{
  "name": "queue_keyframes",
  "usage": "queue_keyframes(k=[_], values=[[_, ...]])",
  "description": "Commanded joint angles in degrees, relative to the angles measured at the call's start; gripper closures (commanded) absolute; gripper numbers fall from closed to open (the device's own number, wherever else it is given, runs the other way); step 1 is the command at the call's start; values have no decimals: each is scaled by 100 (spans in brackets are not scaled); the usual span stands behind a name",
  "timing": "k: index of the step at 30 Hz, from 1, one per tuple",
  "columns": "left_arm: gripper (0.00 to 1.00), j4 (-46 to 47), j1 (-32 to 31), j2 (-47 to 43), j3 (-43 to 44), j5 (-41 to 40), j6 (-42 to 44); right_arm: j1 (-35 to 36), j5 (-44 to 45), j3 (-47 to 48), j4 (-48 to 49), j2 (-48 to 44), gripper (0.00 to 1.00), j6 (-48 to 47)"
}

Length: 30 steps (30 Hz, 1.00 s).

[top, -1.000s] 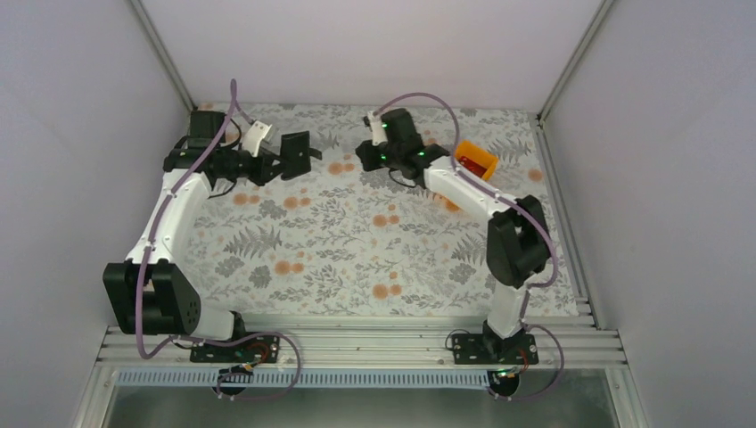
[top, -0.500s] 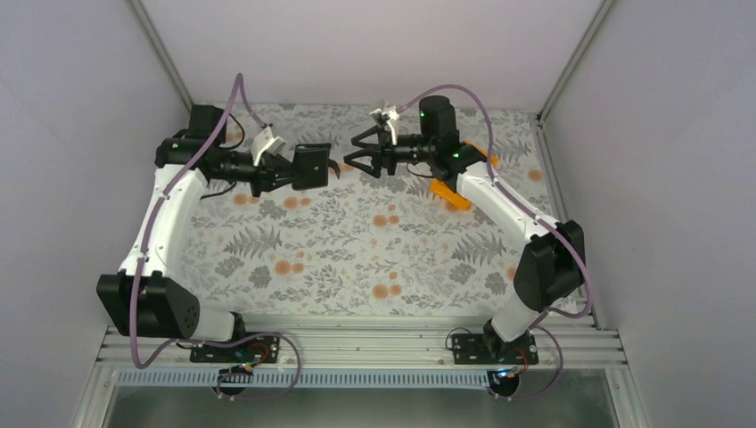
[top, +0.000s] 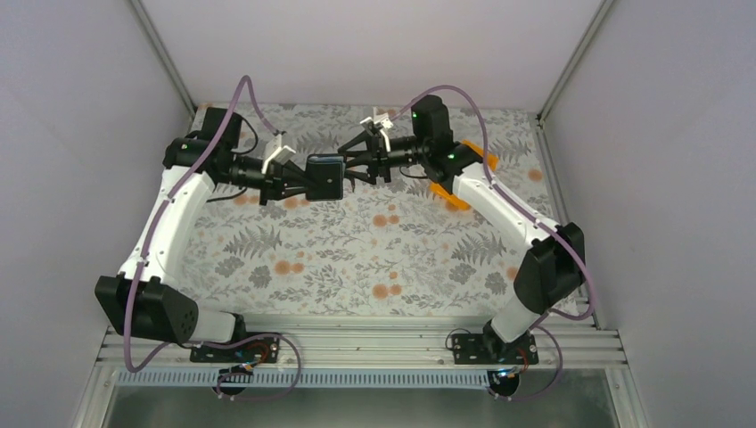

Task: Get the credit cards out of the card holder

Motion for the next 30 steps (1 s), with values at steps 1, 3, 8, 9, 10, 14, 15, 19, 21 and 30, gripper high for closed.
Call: queue_keyframes(k=[1,3,8,9,10,14,15,19,21,30], values=[[98,98,-31,-23,-36,243,154,120,-642,437,-737,96,40,-837],[98,150,-31,-10,-62,221,121,120,-885,642,-1316,260,37,-1391],[98,60,-31,-9,2,213,201,95,-672,620,-1992,-17,37,-1966],[98,41,-31,-14,19,197,220,55,-633,499,-1933,-157,36,-1967],[98,36,-31,-28,21,170,227,19,-545,364,-1778,-291,37,-1905],[98,297,-48,-44,-112,42,-34,13,-250,-11,-1330,-638,39,-1634],[98,388,-60,-38,-160,-13,-126,10,-299,-72,-1161,-662,40,-1523],[98,394,-124,-47,-213,1,-102,88,-50,-149,-669,-593,51,-1053],[98,348,-157,-56,-191,18,-60,97,5,-159,-523,-563,53,-936],[98,322,-212,-100,-311,38,53,-105,209,-198,-718,-729,57,-1223]])
